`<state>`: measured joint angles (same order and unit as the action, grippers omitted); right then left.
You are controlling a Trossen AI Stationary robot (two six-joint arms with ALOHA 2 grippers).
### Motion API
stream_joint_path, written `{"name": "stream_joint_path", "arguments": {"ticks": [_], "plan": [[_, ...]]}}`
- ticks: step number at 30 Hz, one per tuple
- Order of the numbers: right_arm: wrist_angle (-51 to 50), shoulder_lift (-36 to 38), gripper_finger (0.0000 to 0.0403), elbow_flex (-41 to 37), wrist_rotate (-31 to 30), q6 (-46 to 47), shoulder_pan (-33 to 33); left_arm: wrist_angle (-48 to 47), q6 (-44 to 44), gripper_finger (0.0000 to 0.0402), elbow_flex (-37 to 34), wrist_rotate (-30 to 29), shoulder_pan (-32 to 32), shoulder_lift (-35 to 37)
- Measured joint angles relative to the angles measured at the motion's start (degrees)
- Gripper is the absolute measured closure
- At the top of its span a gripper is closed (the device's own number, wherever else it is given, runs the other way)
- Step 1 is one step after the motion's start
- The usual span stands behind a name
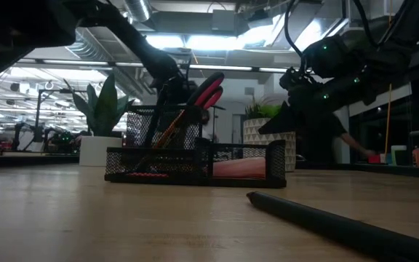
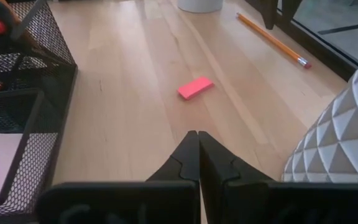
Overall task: Pick and place office supplies into organizer
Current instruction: Put the orange pencil into the desk organizer
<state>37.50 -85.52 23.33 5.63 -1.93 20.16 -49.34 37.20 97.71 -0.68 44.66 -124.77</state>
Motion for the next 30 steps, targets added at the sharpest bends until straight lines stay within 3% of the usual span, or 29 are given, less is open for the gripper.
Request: {"name": "stream_joint_path", "arguments": {"ticks": [11,20,30], "plan": [[-0.4,0.0,0.0402,0.0,0.0,0.3,0.0,3.1,-0.5,0.0265,-3.9,-5.6,-0.3,-0.7],[-0.4,0.0,0.0402,0.0,0.0,1.9,-0.1,7.4,-0.7,0.0267,-7.8,-1.1,1.0,-0.2],[-0.6,0.0,0.0402,0.0,0.0,1.7,-0.2,5.6,-2.1,0.0270,-7.9,0.6,0.7,-0.5]]}}
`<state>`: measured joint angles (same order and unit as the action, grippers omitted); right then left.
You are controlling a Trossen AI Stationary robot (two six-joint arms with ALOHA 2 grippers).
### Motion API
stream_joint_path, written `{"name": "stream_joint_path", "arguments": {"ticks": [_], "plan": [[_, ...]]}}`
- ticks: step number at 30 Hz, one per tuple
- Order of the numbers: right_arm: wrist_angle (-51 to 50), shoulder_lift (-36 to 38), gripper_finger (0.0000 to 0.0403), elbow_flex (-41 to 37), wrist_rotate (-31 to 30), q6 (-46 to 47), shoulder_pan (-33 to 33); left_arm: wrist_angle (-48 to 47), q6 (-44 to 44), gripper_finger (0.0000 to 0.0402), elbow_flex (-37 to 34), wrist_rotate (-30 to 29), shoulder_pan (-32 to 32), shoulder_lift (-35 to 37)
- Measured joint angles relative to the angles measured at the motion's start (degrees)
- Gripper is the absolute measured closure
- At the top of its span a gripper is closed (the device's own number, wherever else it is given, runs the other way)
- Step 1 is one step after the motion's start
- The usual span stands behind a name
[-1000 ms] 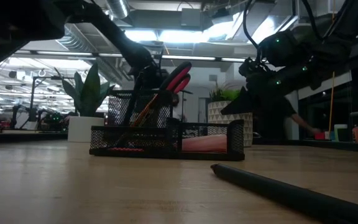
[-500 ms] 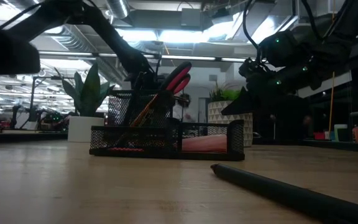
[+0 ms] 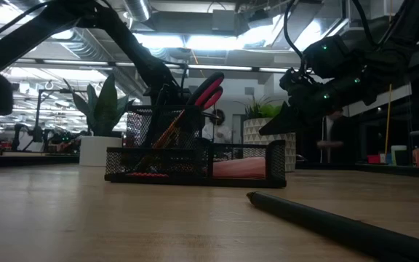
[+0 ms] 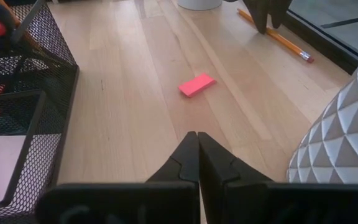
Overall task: Pick and place office supplies into organizer
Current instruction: Put the orange pencil into the desk organizer
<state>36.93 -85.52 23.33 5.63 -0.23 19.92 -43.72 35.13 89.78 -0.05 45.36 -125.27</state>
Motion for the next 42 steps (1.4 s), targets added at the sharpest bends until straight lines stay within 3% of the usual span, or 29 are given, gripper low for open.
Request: {"name": "stream_joint_path", "arguments": {"ticks": [22,34,42], "plan": [[-0.5,0.0,0.0402,0.0,0.0,-0.2,0.0,-5.6,-1.9,0.0270,2.9,2.9,0.4,-2.2],[-1.0,0.0,0.0402,0.0,0.0,-0.2,0.0,-4.9,-2.1,0.0270,3.1,-1.3,0.0,-3.2],[-1.1,0.0,0.0402,0.0,0.0,-0.1,0.0,-4.4,-1.7,0.0270,3.1,-0.3,-0.1,-3.4]]}}
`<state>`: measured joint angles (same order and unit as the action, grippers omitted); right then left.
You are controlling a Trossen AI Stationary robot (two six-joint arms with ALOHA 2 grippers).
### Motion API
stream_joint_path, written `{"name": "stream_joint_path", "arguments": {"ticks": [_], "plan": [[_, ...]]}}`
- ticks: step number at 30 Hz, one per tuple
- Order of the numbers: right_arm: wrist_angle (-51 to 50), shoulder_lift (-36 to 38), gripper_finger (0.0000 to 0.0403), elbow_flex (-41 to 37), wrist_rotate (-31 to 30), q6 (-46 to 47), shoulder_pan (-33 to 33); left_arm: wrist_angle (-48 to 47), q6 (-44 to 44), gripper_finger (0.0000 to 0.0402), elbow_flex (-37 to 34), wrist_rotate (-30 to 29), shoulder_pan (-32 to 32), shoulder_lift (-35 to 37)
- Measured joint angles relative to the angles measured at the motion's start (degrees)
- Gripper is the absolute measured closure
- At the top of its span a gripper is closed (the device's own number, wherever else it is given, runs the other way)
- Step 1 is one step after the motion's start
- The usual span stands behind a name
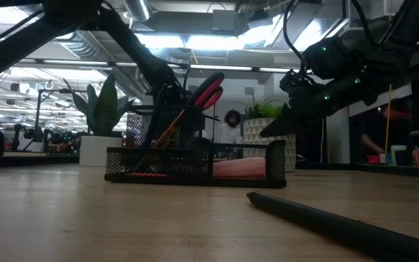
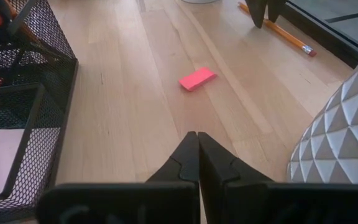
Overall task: Pick and place office supplies into organizer
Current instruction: Put the orange pencil into the desk organizer
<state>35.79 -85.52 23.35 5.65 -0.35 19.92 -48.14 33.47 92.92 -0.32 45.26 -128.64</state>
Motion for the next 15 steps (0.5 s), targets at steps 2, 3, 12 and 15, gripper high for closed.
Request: {"name": "stream_joint_path", "arguments": {"ticks": [2,3,12,15], "plan": [[0.0,0.0,0.0402,0.0,0.0,0.1,0.0,0.0,0.6,0.0270,0.0,1.8,0.2,0.0],[0.0,0.0,0.0402,0.0,0.0,0.1,0.0,0.0,0.7,0.0270,0.0,2.4,0.5,0.0],[0.0,0.0,0.0402,0.0,0.0,0.1,0.0,0.1,0.2,0.0270,0.0,2.2,1.0,0.0],[0.0,0.0,0.0402,0.0,0.0,0.1,0.0,0.1,0.3,0.0270,0.0,2.2,1.0,0.0]]}}
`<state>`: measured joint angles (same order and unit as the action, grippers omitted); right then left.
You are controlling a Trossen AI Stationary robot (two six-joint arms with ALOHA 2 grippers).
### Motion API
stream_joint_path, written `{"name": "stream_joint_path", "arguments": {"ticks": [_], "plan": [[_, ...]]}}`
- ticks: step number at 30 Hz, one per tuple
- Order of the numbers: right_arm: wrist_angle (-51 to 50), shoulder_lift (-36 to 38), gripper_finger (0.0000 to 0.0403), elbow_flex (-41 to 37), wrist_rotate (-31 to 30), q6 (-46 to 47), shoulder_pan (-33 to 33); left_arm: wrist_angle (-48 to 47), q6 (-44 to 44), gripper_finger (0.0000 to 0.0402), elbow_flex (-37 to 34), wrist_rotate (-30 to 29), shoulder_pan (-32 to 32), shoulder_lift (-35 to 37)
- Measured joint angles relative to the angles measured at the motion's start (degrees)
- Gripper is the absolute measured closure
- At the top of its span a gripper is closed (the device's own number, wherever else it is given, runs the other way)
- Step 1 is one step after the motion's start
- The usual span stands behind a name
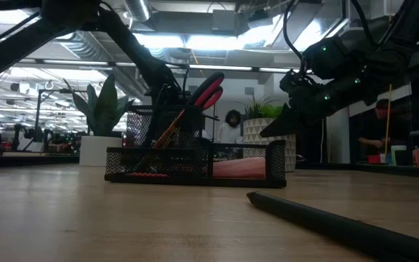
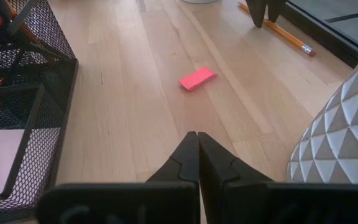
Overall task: Pick and place office supplies into organizer
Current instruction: Put the orange pencil into the desk organizer
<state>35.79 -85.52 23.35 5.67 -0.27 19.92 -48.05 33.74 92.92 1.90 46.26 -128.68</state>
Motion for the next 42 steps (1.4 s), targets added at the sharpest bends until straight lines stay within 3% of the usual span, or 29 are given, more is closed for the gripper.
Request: {"name": "stream_joint_path", "arguments": {"ticks": [25,42], "plan": [[-0.1,0.0,0.0402,0.0,0.0,0.1,0.0,-0.1,0.8,0.0380,0.0,-0.3,0.0,0.0],[-0.9,0.0,0.0402,0.0,0.0,-0.2,0.0,0.0,2.4,0.0385,0.0,-0.4,0.0,0.2]]}}
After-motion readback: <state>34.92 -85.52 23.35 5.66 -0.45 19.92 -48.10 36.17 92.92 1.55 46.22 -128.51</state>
